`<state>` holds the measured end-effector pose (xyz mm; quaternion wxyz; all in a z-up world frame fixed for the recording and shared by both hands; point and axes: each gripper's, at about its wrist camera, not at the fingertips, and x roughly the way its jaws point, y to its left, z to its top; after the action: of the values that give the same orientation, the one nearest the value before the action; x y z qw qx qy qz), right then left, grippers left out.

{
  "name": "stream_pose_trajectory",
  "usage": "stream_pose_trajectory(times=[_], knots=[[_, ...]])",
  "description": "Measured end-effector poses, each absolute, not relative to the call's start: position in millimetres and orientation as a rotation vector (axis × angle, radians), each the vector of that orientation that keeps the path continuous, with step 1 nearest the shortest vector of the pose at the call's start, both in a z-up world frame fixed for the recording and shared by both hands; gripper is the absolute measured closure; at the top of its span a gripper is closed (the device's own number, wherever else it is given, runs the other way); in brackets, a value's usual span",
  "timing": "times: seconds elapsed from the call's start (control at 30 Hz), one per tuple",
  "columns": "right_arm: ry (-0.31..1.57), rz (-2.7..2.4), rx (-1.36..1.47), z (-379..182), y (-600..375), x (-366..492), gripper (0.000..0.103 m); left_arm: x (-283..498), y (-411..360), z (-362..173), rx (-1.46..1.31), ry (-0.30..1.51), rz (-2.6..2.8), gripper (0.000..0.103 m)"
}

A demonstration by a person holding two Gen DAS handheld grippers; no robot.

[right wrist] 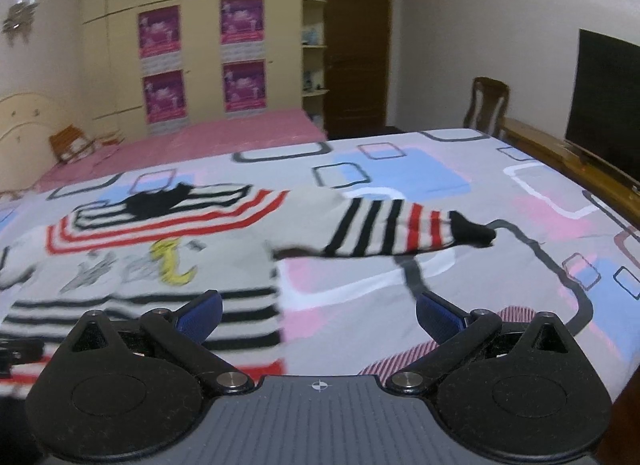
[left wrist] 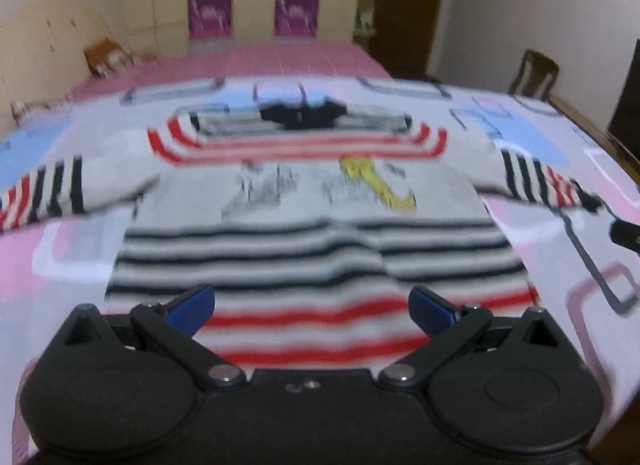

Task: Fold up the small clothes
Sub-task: 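Reach the right gripper to the black sleeve cuff and grasp it, then carry the held sleeve across the sweater body and open the right gripper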

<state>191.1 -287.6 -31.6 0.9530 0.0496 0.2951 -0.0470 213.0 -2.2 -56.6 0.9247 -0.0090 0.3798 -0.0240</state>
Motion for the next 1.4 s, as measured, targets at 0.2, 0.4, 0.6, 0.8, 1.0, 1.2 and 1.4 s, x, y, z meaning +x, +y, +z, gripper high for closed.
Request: stream_pose_trajectory(times=[0.2, 0.4, 0.6, 0.8, 1.0, 1.2, 1.4], knots=[[0.610, -0.186, 0.196, -55, -357, 259, 0.049, 269, -17, -54, -0.107, 0.769, -0.046, 0.000], [0.656, -0.279, 0.360, -89, -443, 324, 0.049, 339, -42, -67, -0.123, 0.832, 0.023, 0.000], [0.714, -0.322, 0.483, -128, -499, 363, 0.063, 371, -72, -84, -0.093, 0.875, 0.029, 0.000], [0.683, -0.298, 0.664, -151, -531, 368, 0.062, 391, -91, -96, -0.076, 0.917, 0.018, 0.000], [0.629, -0.285, 0.638, -139, -533, 365, 0.097, 395, -86, -85, -0.056, 0.881, 0.028, 0.001], [0.711, -0.304, 0.485, -128, -511, 386, 0.097, 393, -43, -86, -0.022, 0.910, 0.093, 0.009], [0.613, -0.081, 0.329, -78, -416, 389, 0.097, 384, 9, -91, -0.061, 0.907, 0.105, 0.020]])
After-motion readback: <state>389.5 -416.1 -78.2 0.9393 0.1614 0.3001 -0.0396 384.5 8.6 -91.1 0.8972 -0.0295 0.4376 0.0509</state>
